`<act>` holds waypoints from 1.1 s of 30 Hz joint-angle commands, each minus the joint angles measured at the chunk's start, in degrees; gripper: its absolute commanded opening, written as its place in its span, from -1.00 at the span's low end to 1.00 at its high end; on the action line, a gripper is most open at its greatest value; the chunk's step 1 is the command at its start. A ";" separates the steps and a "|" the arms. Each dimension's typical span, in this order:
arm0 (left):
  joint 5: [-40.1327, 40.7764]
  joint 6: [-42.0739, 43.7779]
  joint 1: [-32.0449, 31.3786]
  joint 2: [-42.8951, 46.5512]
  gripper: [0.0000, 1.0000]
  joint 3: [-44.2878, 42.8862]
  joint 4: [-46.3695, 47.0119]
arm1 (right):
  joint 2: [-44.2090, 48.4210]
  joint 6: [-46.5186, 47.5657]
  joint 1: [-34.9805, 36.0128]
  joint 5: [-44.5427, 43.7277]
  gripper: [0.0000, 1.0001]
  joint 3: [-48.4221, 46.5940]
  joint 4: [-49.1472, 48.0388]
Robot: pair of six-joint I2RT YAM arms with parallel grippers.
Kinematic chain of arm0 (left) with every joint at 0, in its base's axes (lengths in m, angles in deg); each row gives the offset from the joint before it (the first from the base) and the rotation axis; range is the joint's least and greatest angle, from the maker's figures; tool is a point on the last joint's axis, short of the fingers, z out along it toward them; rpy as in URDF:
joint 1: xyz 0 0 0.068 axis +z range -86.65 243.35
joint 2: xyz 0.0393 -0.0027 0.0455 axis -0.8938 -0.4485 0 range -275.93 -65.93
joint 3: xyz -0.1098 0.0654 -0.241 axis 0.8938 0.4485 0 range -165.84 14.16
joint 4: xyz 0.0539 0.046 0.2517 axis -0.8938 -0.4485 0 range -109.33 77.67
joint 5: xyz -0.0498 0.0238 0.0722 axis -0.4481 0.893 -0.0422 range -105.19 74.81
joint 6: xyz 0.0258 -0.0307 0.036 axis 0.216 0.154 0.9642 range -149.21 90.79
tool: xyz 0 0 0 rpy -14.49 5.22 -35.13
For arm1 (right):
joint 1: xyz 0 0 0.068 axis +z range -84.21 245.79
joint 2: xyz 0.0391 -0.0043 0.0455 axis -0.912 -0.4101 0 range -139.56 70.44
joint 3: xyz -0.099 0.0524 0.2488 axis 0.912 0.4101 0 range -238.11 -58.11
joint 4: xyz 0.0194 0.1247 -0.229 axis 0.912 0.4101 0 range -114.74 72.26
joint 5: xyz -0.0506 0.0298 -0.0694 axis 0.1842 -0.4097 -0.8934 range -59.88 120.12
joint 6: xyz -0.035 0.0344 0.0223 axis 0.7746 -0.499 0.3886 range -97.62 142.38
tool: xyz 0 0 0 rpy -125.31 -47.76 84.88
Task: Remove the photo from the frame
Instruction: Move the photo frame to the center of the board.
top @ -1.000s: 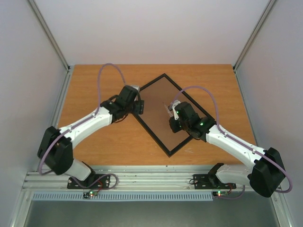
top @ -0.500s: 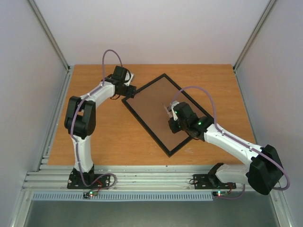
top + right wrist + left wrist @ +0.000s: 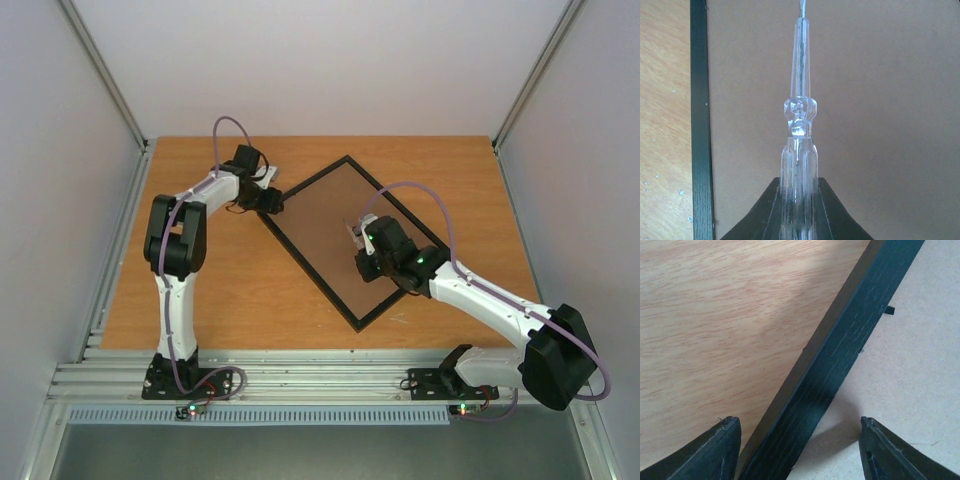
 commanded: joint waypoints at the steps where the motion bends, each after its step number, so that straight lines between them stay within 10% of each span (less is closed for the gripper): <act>1: -1.96 -2.11 0.50 -0.81 0.24 -1.18 -2.80 | 0.04 0.36 -0.38 -0.16 -0.98 -0.04 -0.93; 11: -0.77 -8.09 0.49 8.70 -0.25 15.51 -0.93 | 0.47 0.19 -0.31 0.96 -0.98 -0.20 -0.71; 33: -2.91 -33.84 -1.35 44.64 -0.38 62.34 14.47 | -5.97 3.43 1.01 16.02 -0.97 -6.18 3.01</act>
